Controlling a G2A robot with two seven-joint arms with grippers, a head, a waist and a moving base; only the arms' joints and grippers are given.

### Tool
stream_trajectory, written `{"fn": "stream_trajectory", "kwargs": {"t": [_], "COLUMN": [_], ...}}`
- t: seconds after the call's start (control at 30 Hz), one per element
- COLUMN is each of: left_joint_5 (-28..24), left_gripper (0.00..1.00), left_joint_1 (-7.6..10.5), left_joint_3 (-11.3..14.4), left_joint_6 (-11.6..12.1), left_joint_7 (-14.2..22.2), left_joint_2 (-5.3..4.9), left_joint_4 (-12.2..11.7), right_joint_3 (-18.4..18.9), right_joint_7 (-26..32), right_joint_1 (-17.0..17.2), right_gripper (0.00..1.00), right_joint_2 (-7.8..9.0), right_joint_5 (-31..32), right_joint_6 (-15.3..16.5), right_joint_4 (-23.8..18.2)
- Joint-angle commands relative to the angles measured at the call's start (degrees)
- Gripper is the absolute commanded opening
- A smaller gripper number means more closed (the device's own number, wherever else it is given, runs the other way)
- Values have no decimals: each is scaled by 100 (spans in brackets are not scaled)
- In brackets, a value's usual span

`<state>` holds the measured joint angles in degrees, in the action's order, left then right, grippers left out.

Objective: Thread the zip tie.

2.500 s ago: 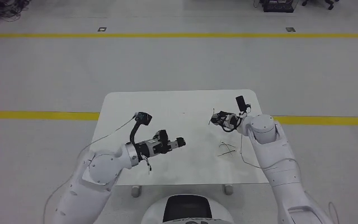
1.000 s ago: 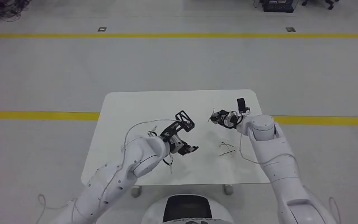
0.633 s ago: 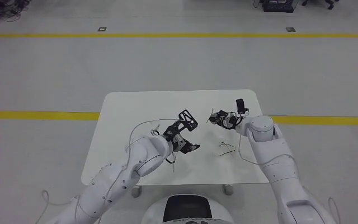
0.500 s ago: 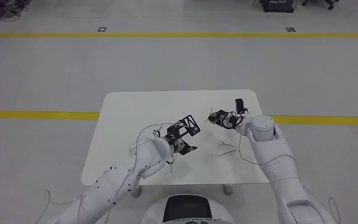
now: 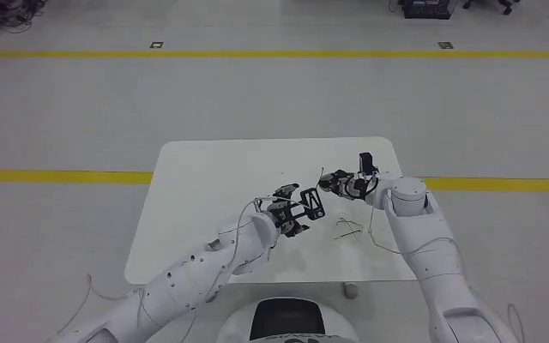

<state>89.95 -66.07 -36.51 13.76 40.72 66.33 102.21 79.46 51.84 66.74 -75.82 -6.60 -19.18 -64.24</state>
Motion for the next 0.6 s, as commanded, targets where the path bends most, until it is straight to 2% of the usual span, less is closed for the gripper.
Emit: {"fn": "stream_trajectory", "kwargs": {"t": [0.0,0.07,0.13,0.2,0.23,0.3,0.57], "left_joint_5": [0,0,0,0,0,0,0], "left_gripper": [100,100,100,100,100,100,100], "left_joint_1": [25,274,399,642,752,982,982], "left_joint_3": [15,176,308,517,639,918,918], "left_joint_6": [26,225,182,125,60,-240,-240], "left_joint_7": [-23,-154,-344,-660,-859,-1105,-1105], "left_joint_2": [-5,-68,-122,-183,-209,-251,-251], "left_joint_4": [-6,-7,-83,-164,-251,-486,-486], "right_joint_3": [-4,-7,-5,21,26,22,18], "right_joint_7": [-16,82,217,364,437,574,588], "right_joint_1": [39,47,23,-18,-26,-57,-63], "right_gripper": [0,0,0,0,0,0,0], "right_joint_2": [-3,9,24,48,55,74,80], "right_joint_5": [-69,-182,-262,-350,-405,-485,-485], "right_joint_6": [26,14,-6,-13,-25,-30,-26], "right_joint_4": [-3,14,54,113,138,201,205]}}
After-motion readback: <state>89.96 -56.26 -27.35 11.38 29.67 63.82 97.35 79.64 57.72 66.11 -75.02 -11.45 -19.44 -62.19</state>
